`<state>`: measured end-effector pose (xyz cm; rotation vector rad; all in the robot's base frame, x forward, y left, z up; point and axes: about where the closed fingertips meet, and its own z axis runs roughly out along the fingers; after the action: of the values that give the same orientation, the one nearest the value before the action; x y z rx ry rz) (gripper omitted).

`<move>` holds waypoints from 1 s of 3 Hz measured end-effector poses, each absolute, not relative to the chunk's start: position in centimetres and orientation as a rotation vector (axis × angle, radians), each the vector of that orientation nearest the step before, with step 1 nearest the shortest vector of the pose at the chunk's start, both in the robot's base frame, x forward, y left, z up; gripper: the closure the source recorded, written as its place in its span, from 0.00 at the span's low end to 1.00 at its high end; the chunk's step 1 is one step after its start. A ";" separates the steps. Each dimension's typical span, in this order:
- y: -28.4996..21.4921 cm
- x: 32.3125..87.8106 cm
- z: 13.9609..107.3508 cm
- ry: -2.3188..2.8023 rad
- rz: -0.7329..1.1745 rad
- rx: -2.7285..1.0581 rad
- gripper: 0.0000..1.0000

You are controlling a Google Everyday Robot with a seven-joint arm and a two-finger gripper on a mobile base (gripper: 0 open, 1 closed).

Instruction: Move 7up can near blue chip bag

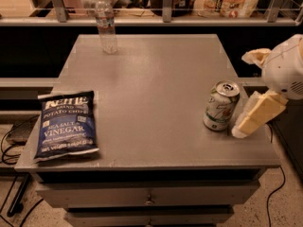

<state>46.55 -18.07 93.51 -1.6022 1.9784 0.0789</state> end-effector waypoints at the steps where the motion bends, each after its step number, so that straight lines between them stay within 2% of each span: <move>1: -17.6 47.7 92.2 1.997 0.097 -1.586 0.00; 2: -16.6 48.6 90.5 2.007 0.156 -1.595 0.19; 3: -15.6 49.0 89.6 2.001 0.213 -1.618 0.50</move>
Offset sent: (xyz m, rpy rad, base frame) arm 0.0326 0.0217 -0.0518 0.0612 0.1028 0.0096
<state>49.03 -15.57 89.61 -1.6175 2.0013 0.2131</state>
